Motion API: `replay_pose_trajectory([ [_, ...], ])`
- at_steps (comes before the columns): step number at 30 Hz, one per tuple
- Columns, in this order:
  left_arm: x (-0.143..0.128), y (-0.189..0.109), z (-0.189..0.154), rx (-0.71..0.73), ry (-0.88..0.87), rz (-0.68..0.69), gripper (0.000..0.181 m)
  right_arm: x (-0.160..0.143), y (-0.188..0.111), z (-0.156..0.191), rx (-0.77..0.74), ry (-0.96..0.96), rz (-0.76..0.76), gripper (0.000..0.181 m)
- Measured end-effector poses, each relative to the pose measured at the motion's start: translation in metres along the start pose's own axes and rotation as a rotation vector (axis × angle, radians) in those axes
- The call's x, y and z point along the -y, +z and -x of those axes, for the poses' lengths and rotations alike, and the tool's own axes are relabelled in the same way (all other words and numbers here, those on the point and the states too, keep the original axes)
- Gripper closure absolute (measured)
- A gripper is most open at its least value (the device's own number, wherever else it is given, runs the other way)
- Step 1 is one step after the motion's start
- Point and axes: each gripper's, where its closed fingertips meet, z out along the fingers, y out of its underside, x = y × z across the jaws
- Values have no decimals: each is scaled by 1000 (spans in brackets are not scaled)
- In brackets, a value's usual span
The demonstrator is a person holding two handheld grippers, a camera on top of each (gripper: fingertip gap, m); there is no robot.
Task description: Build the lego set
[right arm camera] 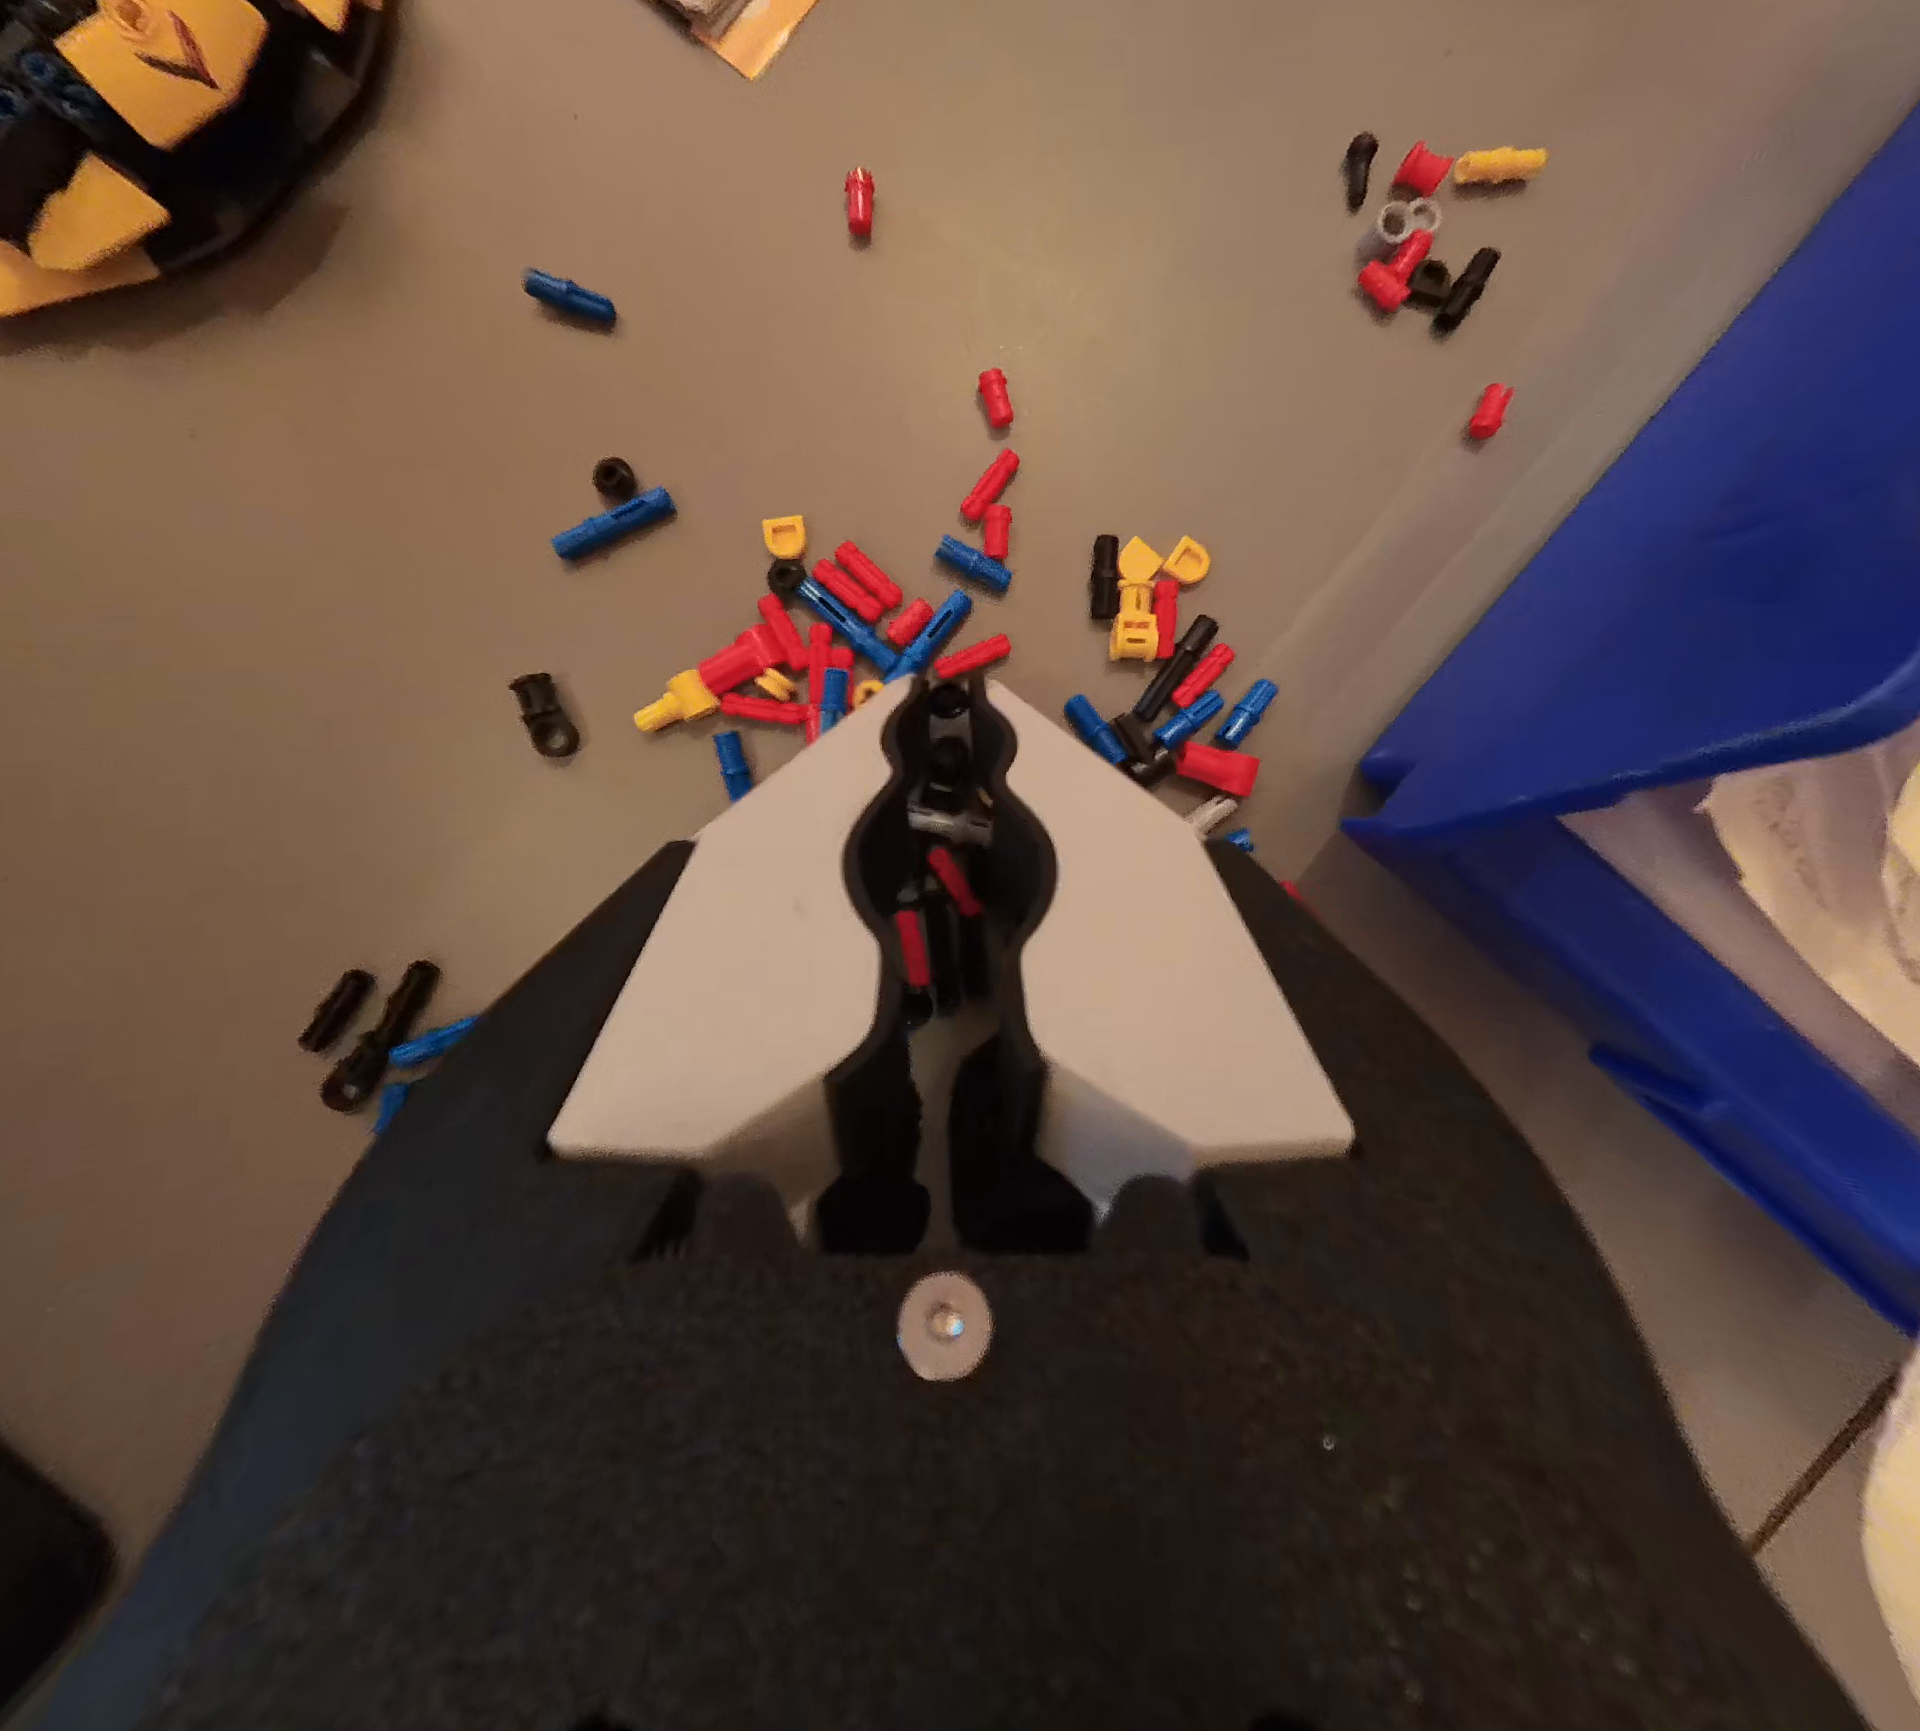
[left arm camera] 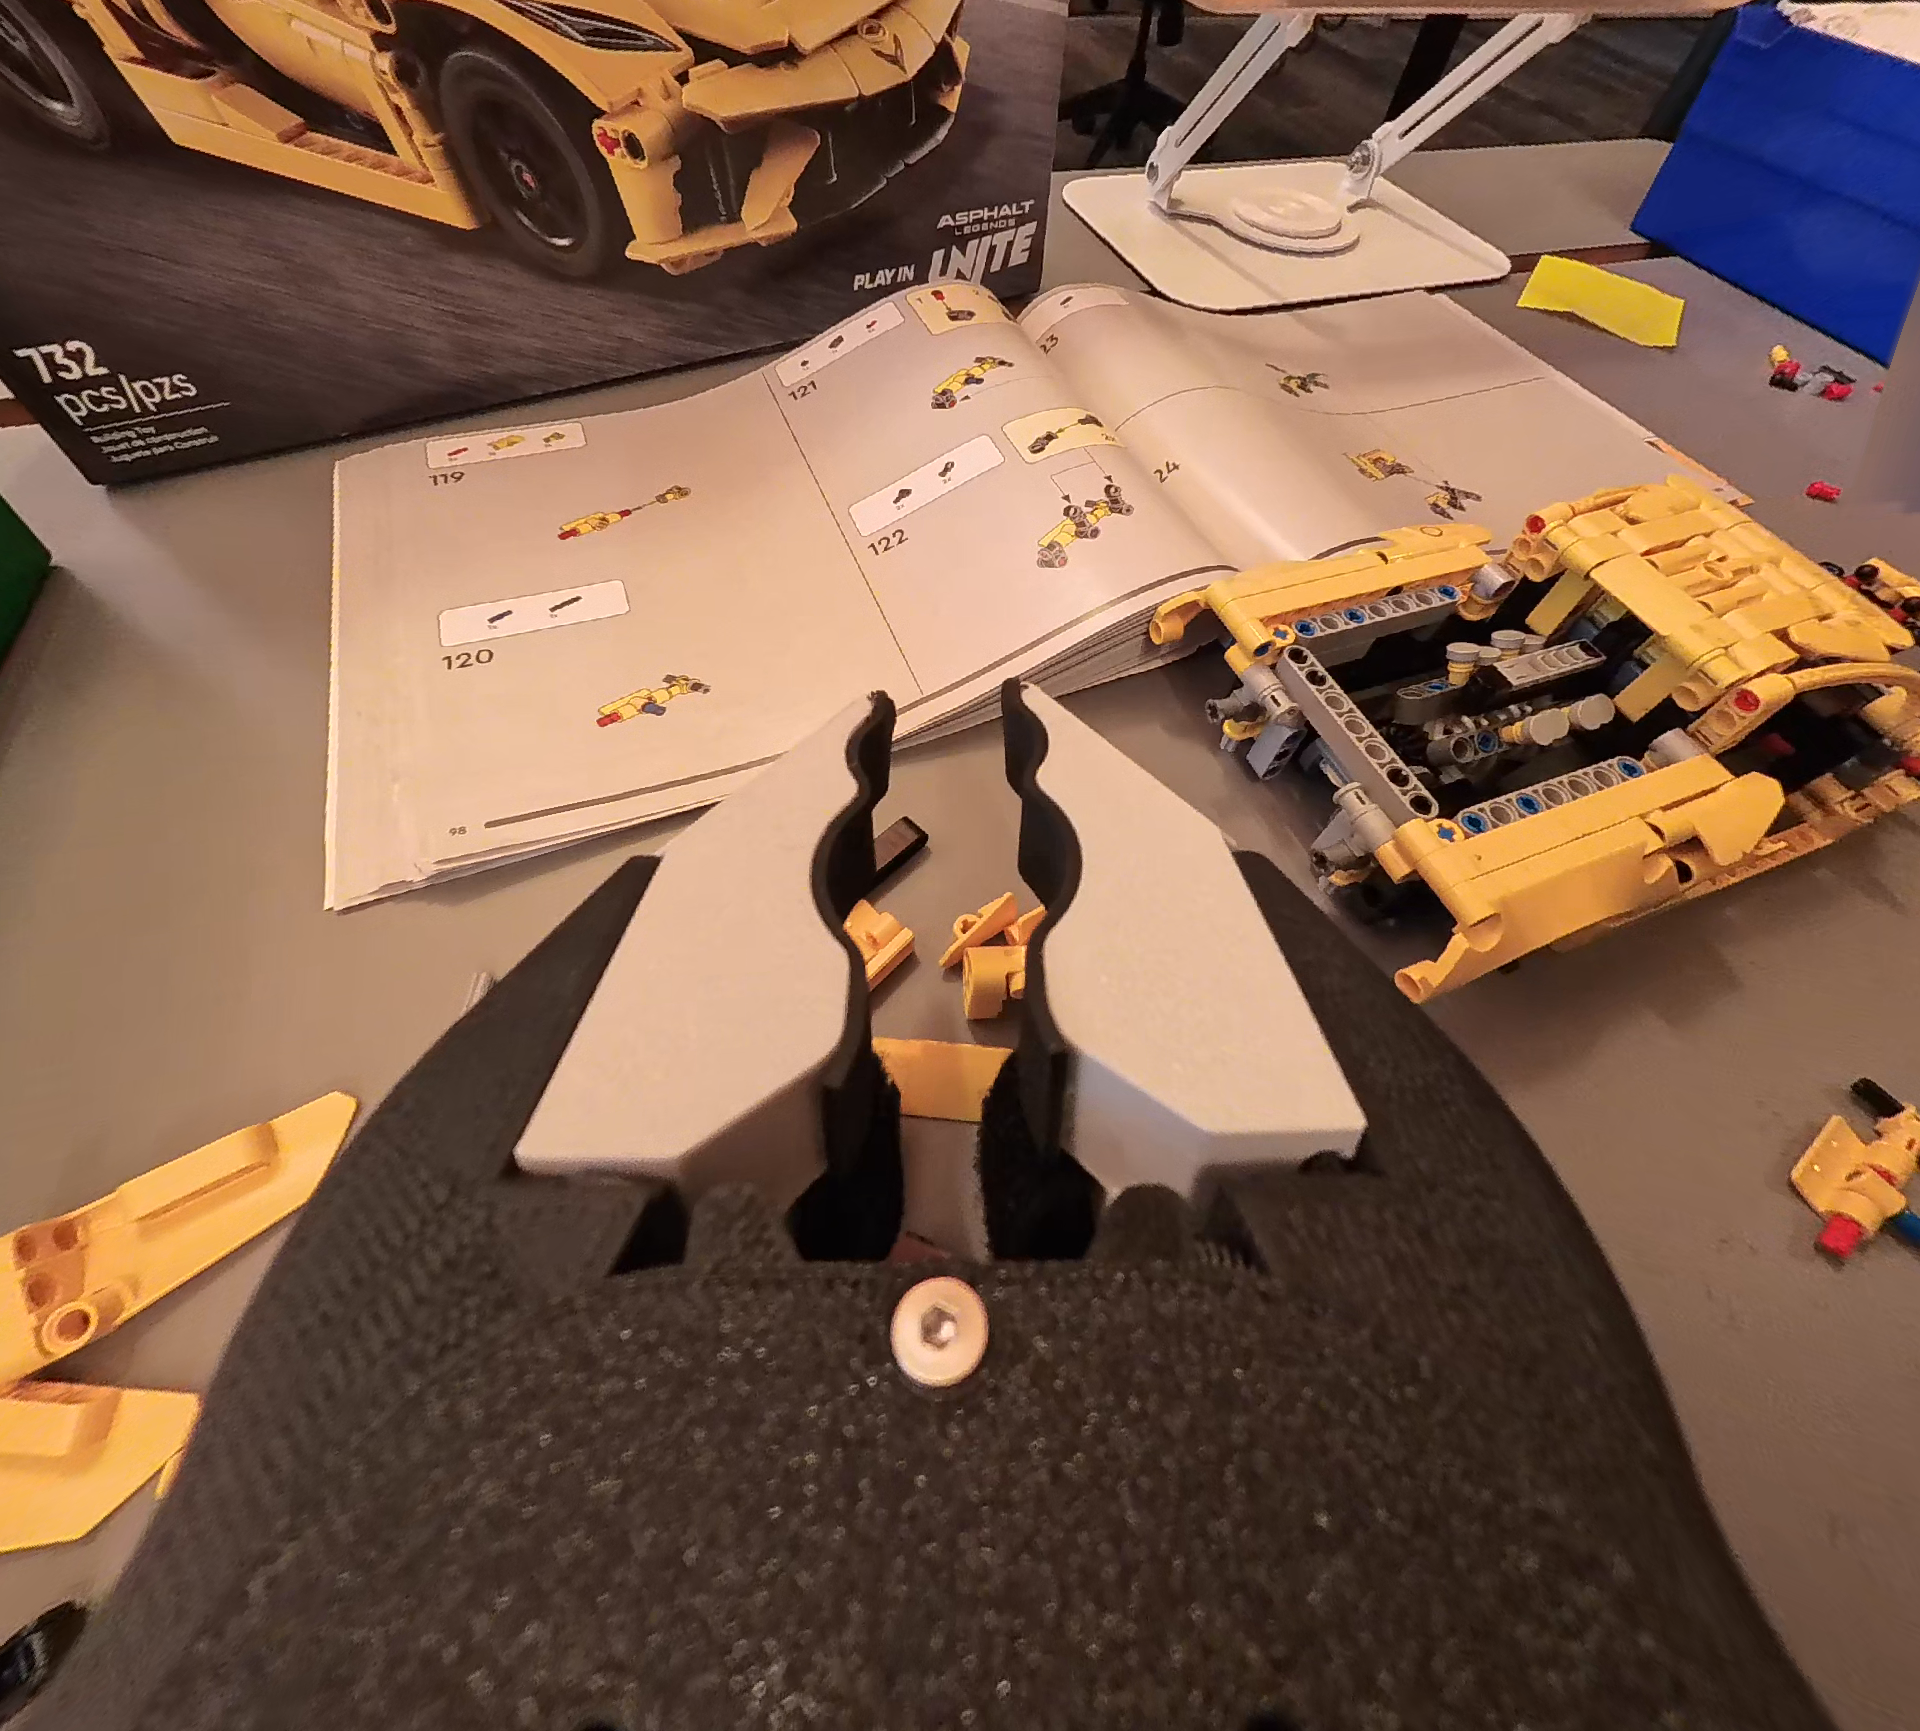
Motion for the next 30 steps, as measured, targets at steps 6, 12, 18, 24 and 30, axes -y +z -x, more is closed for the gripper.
replay_pose_trajectory([
  [6, 0, 0, 0, -3, -4, 0, 160, 40, -33, 51, 63, -113, -143, 175],
  [12, 1, -1, -1, -8, -5, -4, 160, 56, -32, 175, 325, -203, -267, 175],
  [18, 0, -2, -3, -18, -11, -4, 160, 36, 1, 220, 313, -225, -233, 175],
  [24, 0, -2, -3, -19, -15, -3, 160, 32, 14, 223, 260, -250, -197, 175],
  [30, -1, -1, -3, -21, -15, 2, 160, 29, 17, 223, 279, -240, -206, 175],
])
